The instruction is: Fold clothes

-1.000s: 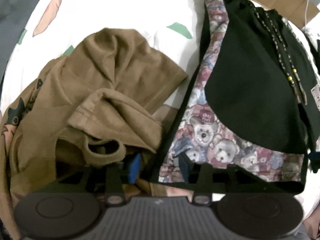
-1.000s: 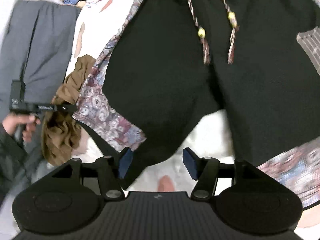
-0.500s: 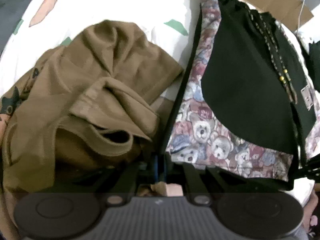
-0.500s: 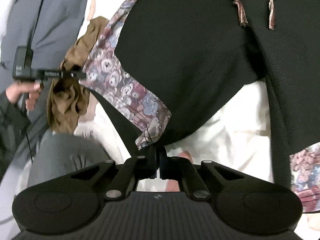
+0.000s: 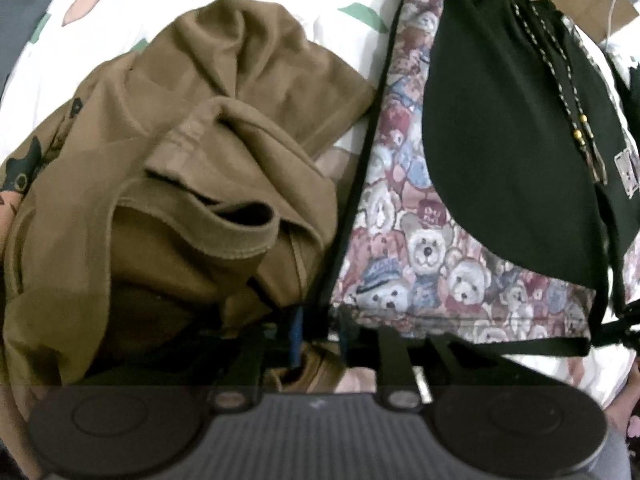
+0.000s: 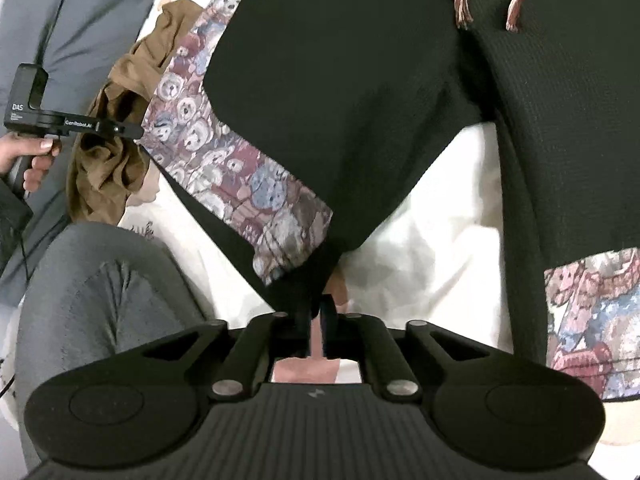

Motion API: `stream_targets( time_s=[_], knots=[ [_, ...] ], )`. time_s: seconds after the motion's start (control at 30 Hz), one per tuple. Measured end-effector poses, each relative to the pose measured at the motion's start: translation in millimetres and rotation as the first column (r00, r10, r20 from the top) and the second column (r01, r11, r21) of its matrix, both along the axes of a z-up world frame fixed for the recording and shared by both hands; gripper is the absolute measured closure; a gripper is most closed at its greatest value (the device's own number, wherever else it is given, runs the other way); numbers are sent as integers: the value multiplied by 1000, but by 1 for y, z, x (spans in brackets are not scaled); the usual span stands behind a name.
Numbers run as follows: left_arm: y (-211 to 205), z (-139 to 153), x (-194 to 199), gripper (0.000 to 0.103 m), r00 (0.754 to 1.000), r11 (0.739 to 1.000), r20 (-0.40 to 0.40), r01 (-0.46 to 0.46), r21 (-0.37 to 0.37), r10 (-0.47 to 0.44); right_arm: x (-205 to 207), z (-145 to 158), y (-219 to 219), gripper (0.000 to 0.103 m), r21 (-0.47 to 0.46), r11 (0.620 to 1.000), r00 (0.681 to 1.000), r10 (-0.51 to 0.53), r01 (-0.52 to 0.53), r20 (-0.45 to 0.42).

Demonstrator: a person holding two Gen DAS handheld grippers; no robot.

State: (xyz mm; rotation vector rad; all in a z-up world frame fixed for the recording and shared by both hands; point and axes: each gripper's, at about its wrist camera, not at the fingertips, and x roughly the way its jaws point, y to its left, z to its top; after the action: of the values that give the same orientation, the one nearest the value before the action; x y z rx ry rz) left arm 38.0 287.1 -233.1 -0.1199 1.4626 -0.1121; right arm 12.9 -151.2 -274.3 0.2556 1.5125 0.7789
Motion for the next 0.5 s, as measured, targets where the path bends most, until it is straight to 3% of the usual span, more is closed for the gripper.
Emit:
stream_targets(
  time_s=[0.03, 0.2, 0.5],
  knots=[
    [2, 4, 0, 71, 1000, 1000, 13, -11, -3, 11, 1, 3, -1, 45, 9, 1000, 1000, -10, 10, 0],
    [4, 3, 2, 71, 999, 999, 27, -26, -27, 27, 9, 22, -6, 45, 76, 993, 995, -95, 94, 9],
    [-3, -7, 4, 71, 1000, 1000, 17, 2, -20, -1, 5, 50, 37, 46, -21, 997, 987, 77, -74, 138]
  ],
)
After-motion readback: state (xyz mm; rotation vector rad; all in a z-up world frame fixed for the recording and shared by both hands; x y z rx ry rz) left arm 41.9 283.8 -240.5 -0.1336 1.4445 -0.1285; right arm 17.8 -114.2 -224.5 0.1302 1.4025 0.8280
